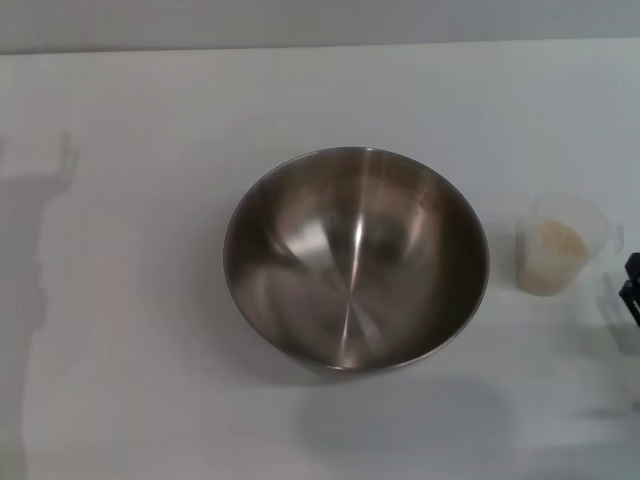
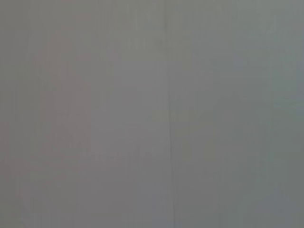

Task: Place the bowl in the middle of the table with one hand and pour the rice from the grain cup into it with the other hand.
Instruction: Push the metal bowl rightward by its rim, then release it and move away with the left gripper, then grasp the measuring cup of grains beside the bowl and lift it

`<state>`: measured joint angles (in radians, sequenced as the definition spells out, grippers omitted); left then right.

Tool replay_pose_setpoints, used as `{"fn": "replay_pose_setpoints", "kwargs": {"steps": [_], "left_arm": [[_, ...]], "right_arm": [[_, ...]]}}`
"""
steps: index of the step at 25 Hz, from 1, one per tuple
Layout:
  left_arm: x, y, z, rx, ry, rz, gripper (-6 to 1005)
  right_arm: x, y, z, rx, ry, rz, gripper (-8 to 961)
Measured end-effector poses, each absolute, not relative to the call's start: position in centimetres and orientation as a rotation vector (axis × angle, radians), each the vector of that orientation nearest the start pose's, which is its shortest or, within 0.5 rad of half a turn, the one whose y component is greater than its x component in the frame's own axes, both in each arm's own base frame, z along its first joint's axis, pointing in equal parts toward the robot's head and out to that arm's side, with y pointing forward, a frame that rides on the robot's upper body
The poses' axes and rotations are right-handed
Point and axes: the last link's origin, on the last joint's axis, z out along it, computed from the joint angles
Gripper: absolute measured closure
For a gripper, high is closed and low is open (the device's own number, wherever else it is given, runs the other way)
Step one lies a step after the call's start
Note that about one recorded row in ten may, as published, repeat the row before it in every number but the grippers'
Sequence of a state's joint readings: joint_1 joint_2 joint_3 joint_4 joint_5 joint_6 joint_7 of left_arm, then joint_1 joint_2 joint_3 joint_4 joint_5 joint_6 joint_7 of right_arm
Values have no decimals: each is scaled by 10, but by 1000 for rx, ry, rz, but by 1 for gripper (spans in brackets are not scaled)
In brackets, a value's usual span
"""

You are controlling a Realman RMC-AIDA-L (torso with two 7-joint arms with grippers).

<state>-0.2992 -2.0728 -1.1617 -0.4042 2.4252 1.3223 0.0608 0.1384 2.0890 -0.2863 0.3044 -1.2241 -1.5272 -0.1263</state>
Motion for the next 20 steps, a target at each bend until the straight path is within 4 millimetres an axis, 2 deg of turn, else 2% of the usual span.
{"fn": "replay_pose_setpoints", "kwargs": {"steps": [7,20], "left_arm": [[-313,318,33,-1305,-338,-768,173],[-320,316,30,-1319,-362,-735,173]], "right_arm": [[366,182,-50,-1584,564,503,139],[368,189,-50,-1587,569,486,139]]}}
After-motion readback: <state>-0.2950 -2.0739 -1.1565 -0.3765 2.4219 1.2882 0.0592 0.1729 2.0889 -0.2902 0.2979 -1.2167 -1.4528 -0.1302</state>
